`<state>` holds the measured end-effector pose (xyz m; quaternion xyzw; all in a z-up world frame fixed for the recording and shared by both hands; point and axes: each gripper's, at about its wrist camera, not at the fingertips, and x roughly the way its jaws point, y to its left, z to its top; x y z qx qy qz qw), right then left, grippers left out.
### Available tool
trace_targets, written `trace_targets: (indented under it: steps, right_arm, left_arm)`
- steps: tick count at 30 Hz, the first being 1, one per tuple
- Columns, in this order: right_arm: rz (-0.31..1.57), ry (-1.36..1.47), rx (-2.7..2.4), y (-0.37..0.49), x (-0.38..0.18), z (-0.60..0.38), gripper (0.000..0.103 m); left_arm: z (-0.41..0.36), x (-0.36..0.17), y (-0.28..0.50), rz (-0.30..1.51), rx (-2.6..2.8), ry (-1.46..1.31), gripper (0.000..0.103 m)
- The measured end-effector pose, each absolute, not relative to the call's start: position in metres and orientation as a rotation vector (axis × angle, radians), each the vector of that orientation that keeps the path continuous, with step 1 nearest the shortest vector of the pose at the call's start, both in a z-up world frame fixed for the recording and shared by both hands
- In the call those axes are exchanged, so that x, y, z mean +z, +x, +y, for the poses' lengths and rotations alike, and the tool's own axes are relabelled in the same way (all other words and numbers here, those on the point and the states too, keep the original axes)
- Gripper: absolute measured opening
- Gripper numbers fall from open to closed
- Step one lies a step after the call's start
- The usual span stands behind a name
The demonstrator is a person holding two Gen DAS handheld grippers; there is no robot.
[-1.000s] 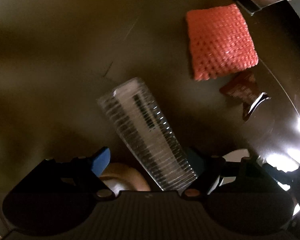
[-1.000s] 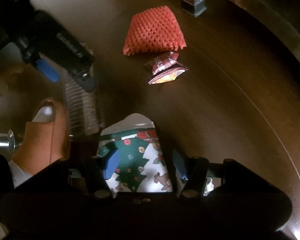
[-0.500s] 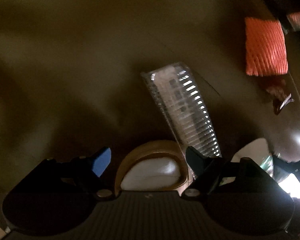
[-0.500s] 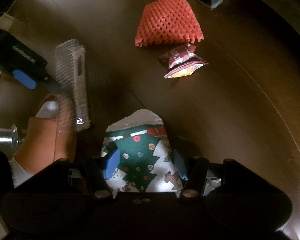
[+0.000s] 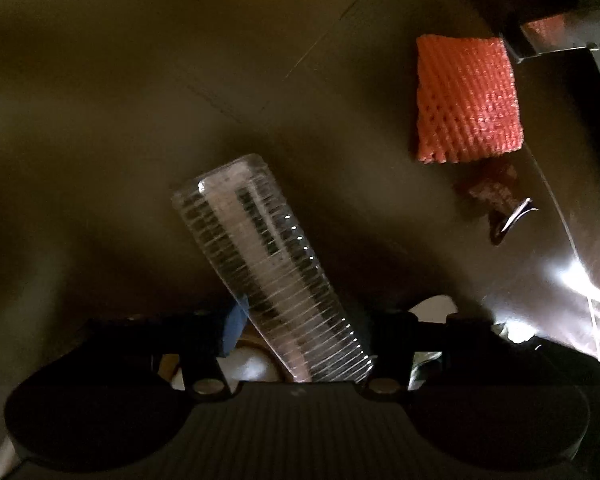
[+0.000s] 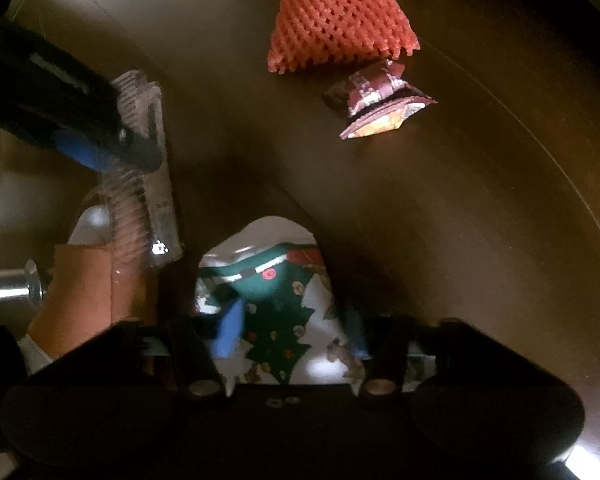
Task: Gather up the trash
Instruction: 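Grasp the clear plastic tray with left while right holds the paper bag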
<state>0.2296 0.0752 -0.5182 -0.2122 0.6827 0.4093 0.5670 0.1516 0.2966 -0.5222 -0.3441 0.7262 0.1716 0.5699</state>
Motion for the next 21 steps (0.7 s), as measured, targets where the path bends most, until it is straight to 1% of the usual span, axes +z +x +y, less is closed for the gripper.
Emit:
trace_targets:
  steps: [1, 2, 3, 4, 5, 6, 7, 8, 12, 15, 21]
  right_arm:
    - [1.607, -0.501, 0.958, 0.230, -0.518, 0.075, 0.018]
    - [1.609, -0.497, 0.959, 0.231, -0.517, 0.074, 0.015]
    - [1.608, -0.493, 0.962, 0.231, -0.516, 0.073, 0.011]
    - [1.602, -0.491, 0.966, 0.231, -0.514, 0.073, 0.006]
    - [1.591, -0.488, 0.970, 0.230, -0.512, 0.073, 0.004]
    - [1.578, -0.487, 0.974, 0.229, -0.509, 0.072, 0.002]
    - [1.559, -0.489, 0.975, 0.229, -0.505, 0.071, 0.002]
    - [1.529, -0.498, 0.968, 0.229, -0.498, 0.070, 0.002]
    - [1.463, -0.445, 0.902, 0.243, -0.475, 0.058, 0.001]
    - [1.438, -0.404, 0.869, 0.257, -0.461, 0.047, 0.001]
    - [1.431, -0.374, 0.825, 0.269, -0.453, 0.036, 0.001]
  left_arm:
    - [0.297, -0.522, 0.153, 1.702, 0.402, -0.797, 0.052]
    - [0.294, -0.521, 0.156, 1.695, 0.396, -0.785, 0.050]
    - [0.293, -0.518, 0.157, 1.677, 0.385, -0.781, 0.045]
    - [0.293, -0.516, 0.158, 1.656, 0.369, -0.790, 0.042]
    - [0.292, -0.512, 0.159, 1.633, 0.349, -0.797, 0.031]
    - [0.288, -0.508, 0.157, 1.608, 0.330, -0.803, 0.015]
    - [0.288, -0.505, 0.159, 1.584, 0.313, -0.815, 0.014]
    - [0.287, -0.502, 0.163, 1.580, 0.304, -0.813, 0.007]
    - [0.281, -0.498, 0.179, 1.564, 0.267, -0.775, 0.003]
    - [0.276, -0.483, 0.191, 1.523, 0.208, -0.751, 0.003]
    - [0.261, -0.482, 0.213, 1.511, 0.121, -0.720, 0.004]
